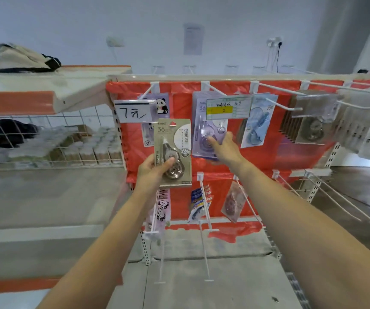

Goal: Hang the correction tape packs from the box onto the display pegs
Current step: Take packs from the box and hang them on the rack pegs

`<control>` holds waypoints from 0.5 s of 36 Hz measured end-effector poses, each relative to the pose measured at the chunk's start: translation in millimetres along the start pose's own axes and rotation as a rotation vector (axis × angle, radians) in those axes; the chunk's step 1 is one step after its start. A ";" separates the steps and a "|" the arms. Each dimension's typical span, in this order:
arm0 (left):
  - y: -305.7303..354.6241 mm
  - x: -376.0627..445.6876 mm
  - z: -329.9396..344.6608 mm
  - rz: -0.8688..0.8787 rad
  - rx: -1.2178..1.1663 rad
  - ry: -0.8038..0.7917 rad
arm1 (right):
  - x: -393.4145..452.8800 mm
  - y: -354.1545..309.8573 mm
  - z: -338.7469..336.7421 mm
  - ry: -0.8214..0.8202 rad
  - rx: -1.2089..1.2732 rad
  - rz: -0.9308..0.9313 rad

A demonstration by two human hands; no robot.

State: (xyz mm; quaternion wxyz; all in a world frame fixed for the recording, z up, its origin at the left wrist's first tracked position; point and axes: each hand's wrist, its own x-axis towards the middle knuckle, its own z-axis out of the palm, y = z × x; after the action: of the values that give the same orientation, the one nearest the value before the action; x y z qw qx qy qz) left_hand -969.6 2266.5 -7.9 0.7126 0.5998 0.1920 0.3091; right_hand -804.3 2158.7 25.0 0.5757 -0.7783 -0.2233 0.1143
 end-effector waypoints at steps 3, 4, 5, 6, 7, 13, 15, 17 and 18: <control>0.1 7.2 -6.7 -0.010 0.070 0.007 | 14.4 -6.6 14.5 0.027 -0.001 0.061; 0.2 9.4 -8.8 -0.017 0.099 0.011 | 19.2 -9.3 17.4 0.034 0.007 0.081; -0.1 11.5 -11.4 -0.021 0.120 0.011 | 23.5 -10.6 19.7 0.044 0.000 0.092; 0.0 13.5 -12.6 -0.023 0.135 0.007 | 27.3 -10.2 21.6 0.058 -0.032 0.094; -1.1 15.6 -14.3 -0.031 0.150 0.007 | 28.6 -8.9 22.8 0.069 -0.091 0.080; -13.5 16.9 -3.0 -0.085 0.188 -0.027 | 23.3 16.3 14.6 0.061 -0.285 -0.045; -18.4 13.8 8.7 -0.092 0.184 -0.045 | 20.3 26.4 5.9 0.053 -0.397 -0.083; -20.3 12.9 19.5 -0.075 0.200 -0.067 | 14.0 31.2 -2.6 0.047 -0.533 -0.150; -21.1 12.0 28.5 -0.068 0.191 -0.079 | 12.2 33.9 -11.2 0.038 -0.605 -0.186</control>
State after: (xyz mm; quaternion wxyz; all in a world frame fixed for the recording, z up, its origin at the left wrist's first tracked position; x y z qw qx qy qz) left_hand -938.0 2251.7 -21.3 0.6692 0.6700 0.2126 0.2409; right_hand -781.4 2147.1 -2.6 0.3299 -0.8925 -0.3065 -0.0250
